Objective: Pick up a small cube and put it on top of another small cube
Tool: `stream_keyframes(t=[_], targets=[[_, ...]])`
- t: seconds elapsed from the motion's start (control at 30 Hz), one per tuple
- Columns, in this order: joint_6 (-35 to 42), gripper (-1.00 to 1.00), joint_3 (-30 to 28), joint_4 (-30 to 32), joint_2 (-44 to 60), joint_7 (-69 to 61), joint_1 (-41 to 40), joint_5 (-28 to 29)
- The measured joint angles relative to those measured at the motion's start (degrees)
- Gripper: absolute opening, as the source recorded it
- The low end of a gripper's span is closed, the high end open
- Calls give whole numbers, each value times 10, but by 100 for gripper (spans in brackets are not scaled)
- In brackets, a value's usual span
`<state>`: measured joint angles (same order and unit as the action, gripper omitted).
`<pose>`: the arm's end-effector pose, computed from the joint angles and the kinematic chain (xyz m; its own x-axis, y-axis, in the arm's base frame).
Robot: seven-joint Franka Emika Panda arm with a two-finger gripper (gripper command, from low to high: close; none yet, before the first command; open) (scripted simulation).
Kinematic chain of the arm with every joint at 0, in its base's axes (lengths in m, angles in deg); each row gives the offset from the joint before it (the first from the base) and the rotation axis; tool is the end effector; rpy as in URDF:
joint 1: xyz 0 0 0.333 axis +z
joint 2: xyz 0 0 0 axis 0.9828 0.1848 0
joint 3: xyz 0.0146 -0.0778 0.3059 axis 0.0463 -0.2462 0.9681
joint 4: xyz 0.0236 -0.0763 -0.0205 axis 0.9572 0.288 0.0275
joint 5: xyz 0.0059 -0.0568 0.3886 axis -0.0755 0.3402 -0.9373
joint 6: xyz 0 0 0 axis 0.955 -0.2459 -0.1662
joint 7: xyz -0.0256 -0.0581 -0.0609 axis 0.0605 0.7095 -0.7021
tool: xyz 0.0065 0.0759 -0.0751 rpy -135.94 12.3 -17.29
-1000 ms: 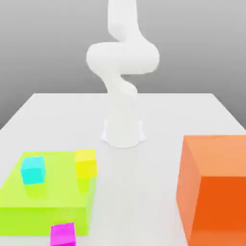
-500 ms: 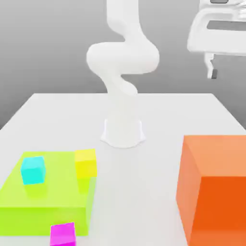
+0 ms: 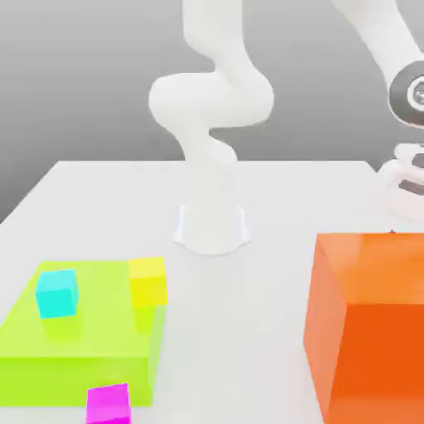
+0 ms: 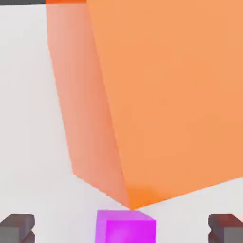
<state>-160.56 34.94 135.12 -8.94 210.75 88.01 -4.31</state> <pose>0.2986 0.3490 0.2526 0.5869 -0.7505 0.3039 -0.7977 -0.6003 0.0580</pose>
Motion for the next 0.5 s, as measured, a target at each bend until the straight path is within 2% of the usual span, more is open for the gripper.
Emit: stream_keyframes(t=[0.17, 0.27, 0.47, 0.5], targets=[[-112, 0, -3, 54, 20, 10, 2, 50], [-166, 0, 2, 90, 14, -6, -18, 5], [-261, 0, 27, 164, -5, -68, -70, -149], [-272, 0, 27, 169, -3, -69, -74, -157]])
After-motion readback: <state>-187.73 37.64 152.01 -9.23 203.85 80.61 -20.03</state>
